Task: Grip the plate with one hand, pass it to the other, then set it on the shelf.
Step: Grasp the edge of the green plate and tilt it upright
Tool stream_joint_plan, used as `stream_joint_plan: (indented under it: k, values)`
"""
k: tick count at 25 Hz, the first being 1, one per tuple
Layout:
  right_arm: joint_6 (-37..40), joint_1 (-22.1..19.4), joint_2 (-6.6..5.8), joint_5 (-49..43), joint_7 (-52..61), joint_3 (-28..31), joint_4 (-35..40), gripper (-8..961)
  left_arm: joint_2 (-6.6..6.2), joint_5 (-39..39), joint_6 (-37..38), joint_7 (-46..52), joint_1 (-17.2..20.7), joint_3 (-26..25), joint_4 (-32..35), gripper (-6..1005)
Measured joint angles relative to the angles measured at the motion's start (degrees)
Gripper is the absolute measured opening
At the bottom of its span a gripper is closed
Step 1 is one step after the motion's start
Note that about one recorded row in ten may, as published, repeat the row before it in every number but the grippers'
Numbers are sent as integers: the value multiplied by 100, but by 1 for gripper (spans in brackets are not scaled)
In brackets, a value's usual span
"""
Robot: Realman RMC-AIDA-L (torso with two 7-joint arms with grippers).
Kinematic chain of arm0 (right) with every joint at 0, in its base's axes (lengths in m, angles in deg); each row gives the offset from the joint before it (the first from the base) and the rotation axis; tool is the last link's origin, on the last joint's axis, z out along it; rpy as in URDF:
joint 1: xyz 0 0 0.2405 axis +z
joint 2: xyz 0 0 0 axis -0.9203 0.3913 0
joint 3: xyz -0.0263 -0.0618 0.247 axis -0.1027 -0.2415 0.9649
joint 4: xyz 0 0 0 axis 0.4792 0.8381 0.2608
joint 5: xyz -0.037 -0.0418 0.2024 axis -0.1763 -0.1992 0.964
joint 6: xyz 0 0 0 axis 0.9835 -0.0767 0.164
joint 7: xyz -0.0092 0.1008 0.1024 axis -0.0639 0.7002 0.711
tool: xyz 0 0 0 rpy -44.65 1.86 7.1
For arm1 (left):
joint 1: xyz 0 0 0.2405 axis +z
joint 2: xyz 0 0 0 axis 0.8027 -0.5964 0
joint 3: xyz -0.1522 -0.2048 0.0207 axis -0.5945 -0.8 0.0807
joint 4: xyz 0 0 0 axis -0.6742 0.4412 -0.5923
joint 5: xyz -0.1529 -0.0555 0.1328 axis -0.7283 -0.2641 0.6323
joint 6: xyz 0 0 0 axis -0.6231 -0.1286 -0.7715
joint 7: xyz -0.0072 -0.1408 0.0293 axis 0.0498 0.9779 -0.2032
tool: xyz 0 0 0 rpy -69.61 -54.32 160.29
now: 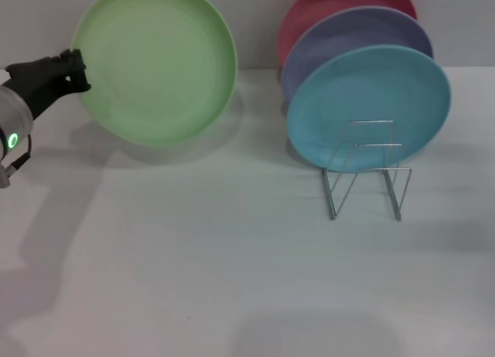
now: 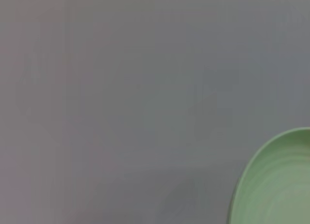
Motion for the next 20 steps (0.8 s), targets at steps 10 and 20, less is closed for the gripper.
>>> stream_joint_plan:
  k: [10, 20]
  values:
    - [0, -25, 0, 4, -22, -1, 1, 465, -18, 42, 2999, 27, 276, 1332, 762, 32]
    - [-53, -32, -4, 3, -15, -1, 96, 463, 4, 561, 6294, 1239, 126, 2614, 2381, 31]
